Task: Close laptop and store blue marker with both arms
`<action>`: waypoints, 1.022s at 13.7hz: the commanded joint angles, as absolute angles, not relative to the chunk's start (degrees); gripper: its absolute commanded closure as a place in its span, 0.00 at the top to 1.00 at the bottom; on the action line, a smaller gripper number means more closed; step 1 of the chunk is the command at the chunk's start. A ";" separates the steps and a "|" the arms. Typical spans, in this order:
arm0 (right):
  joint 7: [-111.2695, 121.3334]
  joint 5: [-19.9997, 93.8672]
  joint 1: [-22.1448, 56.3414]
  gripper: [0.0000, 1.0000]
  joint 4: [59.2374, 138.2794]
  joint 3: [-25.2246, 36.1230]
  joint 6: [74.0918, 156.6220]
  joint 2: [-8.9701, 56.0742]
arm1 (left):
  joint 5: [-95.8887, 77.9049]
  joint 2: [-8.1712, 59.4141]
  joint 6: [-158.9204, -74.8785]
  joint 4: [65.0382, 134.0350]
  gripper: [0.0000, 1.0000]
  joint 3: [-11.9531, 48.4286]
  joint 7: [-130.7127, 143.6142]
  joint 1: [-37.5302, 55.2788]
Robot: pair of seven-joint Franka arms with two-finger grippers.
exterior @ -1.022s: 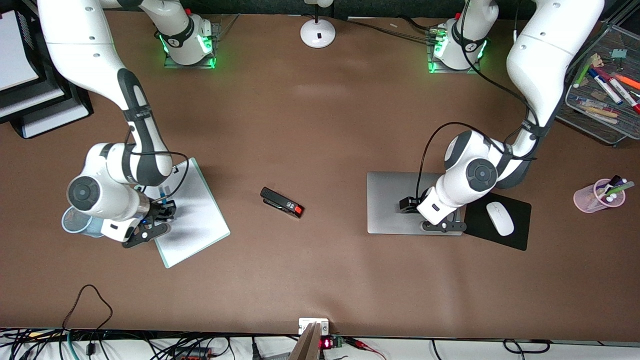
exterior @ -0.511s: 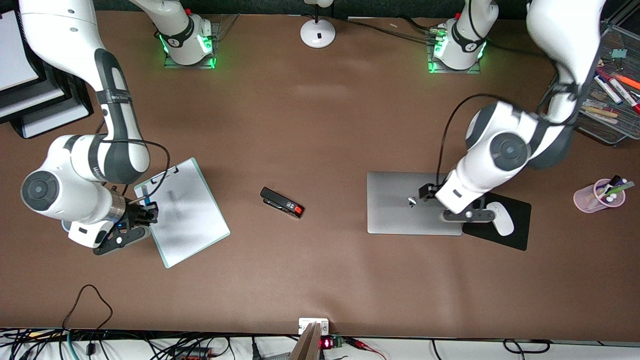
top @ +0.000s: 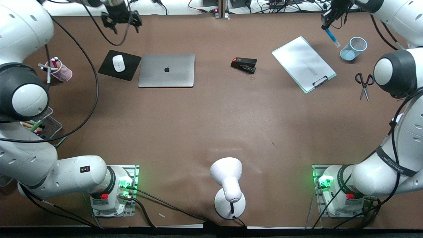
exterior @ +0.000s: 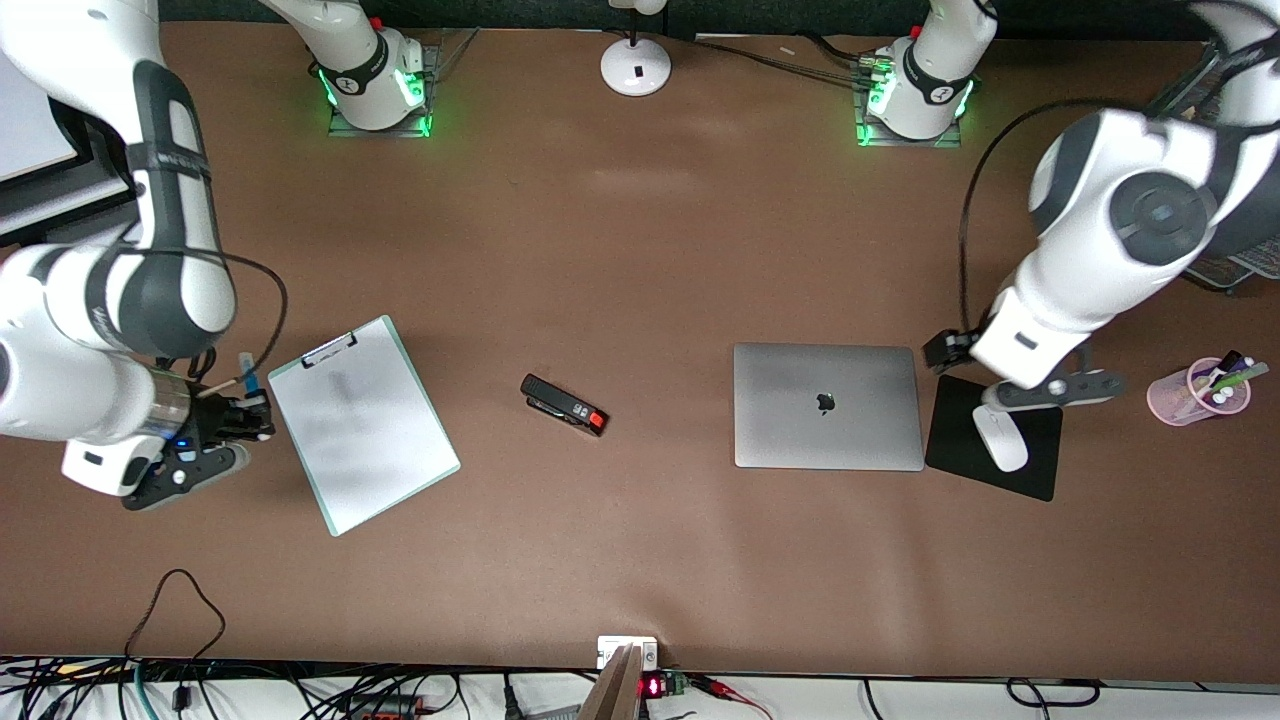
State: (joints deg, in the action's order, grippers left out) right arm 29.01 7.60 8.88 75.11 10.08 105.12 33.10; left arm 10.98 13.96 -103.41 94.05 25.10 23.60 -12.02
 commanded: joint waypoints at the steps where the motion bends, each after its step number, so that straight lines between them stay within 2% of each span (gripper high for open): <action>1: 36.70 7.47 7.21 0.03 75.23 9.58 103.97 29.63 | 11.51 14.15 -94.16 86.33 1.00 25.49 23.38 -12.83; 5: 54.89 7.03 4.93 0.03 75.15 9.58 104.59 26.81 | 10.29 14.41 -84.66 77.63 1.00 25.40 23.29 -13.62; 9: 69.13 8.26 2.73 0.03 75.32 9.49 105.81 25.14 | 7.21 14.41 -79.73 73.40 1.00 25.14 15.57 -15.20; 14: 87.59 16.34 -1.57 0.03 79.53 9.40 107.58 24.96 | 7.03 14.24 -73.31 66.98 1.00 25.31 10.75 -15.56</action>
